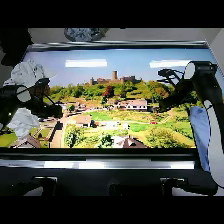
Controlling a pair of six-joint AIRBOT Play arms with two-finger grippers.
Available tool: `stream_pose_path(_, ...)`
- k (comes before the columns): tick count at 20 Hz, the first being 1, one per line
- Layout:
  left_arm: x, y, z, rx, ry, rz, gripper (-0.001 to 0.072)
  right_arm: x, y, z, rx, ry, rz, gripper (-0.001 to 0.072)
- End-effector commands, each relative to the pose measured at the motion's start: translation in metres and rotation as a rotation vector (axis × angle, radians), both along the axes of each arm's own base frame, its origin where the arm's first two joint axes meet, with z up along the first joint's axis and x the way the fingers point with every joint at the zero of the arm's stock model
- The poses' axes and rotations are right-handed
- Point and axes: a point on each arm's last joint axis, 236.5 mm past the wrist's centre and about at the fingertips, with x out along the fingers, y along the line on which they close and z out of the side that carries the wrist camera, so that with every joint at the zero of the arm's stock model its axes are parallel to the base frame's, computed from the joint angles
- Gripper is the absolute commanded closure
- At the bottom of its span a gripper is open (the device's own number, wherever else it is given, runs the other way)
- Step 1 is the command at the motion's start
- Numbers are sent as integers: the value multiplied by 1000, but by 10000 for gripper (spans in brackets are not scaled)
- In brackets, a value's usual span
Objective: Fold the shirts.
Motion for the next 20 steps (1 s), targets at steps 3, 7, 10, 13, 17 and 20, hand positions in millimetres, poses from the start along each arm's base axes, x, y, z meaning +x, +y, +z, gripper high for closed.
stream_pose_path(3,0,0,0,0,0,-1,155,0,0,0,0,1,0,19)
stream_pose_path(7,0,0,0,0,0,-1,155,0,0,0,0,1,0,19)
stream_pose_path(10,0,0,0,0,0,-1,155,0,0,0,0,1,0,19)
stream_pose_path(13,0,0,0,0,0,-1,155,0,0,0,0,1,0,19)
stream_pose_path(17,0,-3,0,-11,0,0,155,0,0,0,1,0,-5,19)
stream_pose_path(20,-1,-7,0,-29,3,1,156,8,1,0,3,-32,-11,19)
